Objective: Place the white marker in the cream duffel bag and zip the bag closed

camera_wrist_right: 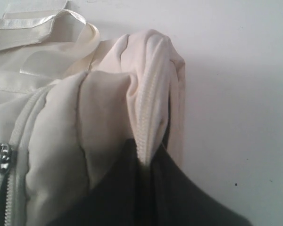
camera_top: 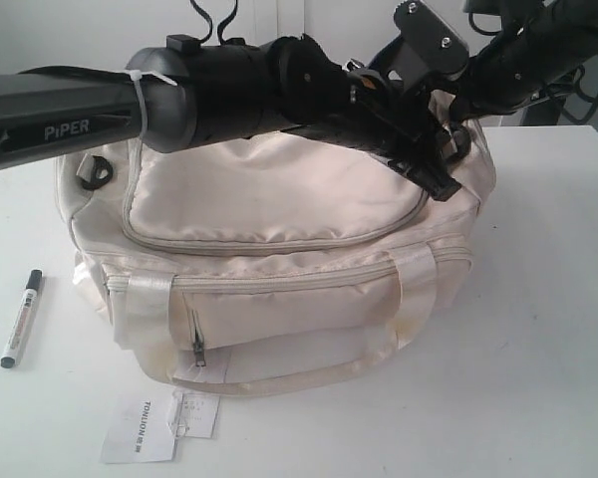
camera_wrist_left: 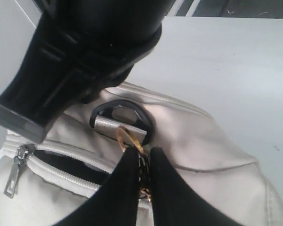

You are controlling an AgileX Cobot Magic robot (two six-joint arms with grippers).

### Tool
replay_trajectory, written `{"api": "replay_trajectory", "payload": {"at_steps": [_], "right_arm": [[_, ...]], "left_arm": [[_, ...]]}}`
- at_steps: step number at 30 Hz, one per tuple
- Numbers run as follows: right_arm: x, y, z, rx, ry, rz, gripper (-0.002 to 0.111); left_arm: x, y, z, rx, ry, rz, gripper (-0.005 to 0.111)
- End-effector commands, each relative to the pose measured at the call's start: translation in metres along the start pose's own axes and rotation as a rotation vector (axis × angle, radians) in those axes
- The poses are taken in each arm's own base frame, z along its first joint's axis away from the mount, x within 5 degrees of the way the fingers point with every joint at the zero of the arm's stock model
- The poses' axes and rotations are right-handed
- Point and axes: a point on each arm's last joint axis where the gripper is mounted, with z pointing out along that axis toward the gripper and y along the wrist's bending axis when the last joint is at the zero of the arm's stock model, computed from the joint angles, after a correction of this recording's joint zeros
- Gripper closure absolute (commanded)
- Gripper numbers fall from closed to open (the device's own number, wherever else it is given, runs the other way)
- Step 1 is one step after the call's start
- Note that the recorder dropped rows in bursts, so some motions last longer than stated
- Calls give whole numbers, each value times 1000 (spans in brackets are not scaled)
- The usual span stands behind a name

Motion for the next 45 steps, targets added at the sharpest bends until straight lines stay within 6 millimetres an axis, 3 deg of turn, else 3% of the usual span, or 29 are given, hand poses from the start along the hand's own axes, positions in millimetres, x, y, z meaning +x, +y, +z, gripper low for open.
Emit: {"api": "replay_trajectory", "payload": {"at_steps": [1,23,34,45], "right_arm": [[-5,-5,-4,20,-36,-1,108],[-5,-5,-4,20,-36,-1,108],[-5,-5,-4,20,-36,-1,108],[-5,-5,-4,20,-36,-1,108]], "left_arm": [[-7,-7,-10,67,26,-11,107],[-5,-19,-24,216,136,-23,107],[-13,-16,-36,201,134,6,107],[-6,-16,-38,203,217,16,107]]}}
